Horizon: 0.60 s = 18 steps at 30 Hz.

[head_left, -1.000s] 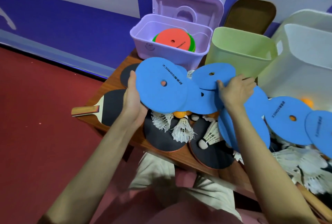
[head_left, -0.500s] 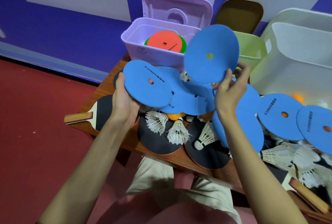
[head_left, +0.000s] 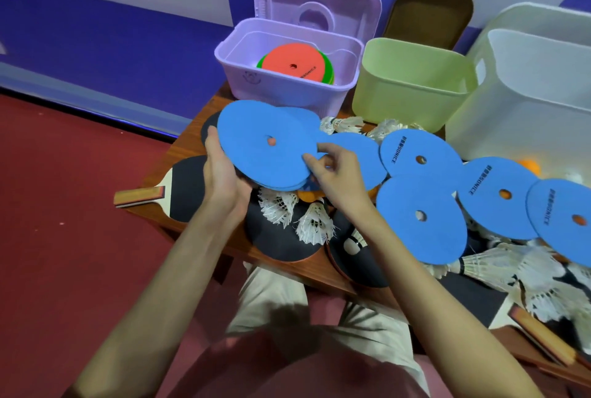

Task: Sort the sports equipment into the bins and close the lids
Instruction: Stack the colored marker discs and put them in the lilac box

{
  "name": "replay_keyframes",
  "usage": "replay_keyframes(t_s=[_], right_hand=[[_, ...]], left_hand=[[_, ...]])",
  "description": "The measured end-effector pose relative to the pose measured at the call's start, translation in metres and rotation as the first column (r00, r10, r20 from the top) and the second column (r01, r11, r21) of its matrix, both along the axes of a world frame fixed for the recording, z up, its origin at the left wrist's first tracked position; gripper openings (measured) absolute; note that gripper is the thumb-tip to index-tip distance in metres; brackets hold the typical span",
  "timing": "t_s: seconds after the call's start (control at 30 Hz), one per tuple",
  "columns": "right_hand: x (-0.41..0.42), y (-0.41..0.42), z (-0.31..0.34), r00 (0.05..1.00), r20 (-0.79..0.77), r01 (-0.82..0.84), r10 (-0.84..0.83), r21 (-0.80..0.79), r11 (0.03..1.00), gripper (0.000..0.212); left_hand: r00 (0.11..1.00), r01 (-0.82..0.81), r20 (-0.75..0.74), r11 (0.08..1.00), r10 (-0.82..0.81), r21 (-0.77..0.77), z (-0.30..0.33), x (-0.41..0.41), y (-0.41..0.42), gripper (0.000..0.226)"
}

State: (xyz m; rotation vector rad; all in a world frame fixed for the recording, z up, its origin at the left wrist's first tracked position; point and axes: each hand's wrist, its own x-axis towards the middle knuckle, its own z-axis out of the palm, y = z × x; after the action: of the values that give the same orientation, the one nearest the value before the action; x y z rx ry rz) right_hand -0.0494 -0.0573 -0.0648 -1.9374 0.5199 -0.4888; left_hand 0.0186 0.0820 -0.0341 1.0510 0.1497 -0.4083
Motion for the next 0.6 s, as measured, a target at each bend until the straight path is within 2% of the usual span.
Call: replay_keyframes(t_s=[0.07,0.23,0.33,0.4,0.47,0.5,0.6], right_hand=[[-0.003,0.004,-0.003,0.999,-0.009,-0.043,0.043,-0.047,0.998,0.007],[-0.004,0.007,-0.008,0.996,-0.058,-0.068,0.063,-0.086,0.994,0.014],[-0.003,-0.003,-0.010,0.993,-0.102,0.047,-0.063,-0.153,0.987,0.020],[0.000,-0.015,-0.011,0.964,-0.188,0.121,-0.187,-0.316,0.941,0.036],[0.004,-0.025,-0.010,0.895,-0.337,0.099,-0.293,-0.490,0.866,0.052],[0.007,-0.028,-0.009,0.863,-0.389,0.075,-0.321,-0.529,0.845,0.055],[0.014,-0.033,-0.006,0.824,-0.473,0.021,-0.314,-0.527,0.850,0.054]], left_hand=[[1.000,-0.001,-0.005,1.000,0.001,-0.026,-0.002,0.000,0.003,0.054],[1.000,0.015,0.001,1.000,-0.015,0.000,-0.006,-0.001,0.009,0.048],[1.000,0.004,-0.011,1.000,-0.004,-0.010,-0.007,0.000,0.015,0.045],[1.000,0.009,0.002,0.999,-0.009,-0.036,-0.007,0.003,0.019,0.047],[1.000,-0.013,0.005,0.998,0.013,-0.056,-0.006,0.004,0.023,0.048],[1.000,-0.023,0.006,0.997,0.023,-0.068,-0.006,0.005,0.024,0.047],[0.999,-0.025,0.019,0.997,0.026,-0.078,-0.006,0.004,0.027,0.049]])
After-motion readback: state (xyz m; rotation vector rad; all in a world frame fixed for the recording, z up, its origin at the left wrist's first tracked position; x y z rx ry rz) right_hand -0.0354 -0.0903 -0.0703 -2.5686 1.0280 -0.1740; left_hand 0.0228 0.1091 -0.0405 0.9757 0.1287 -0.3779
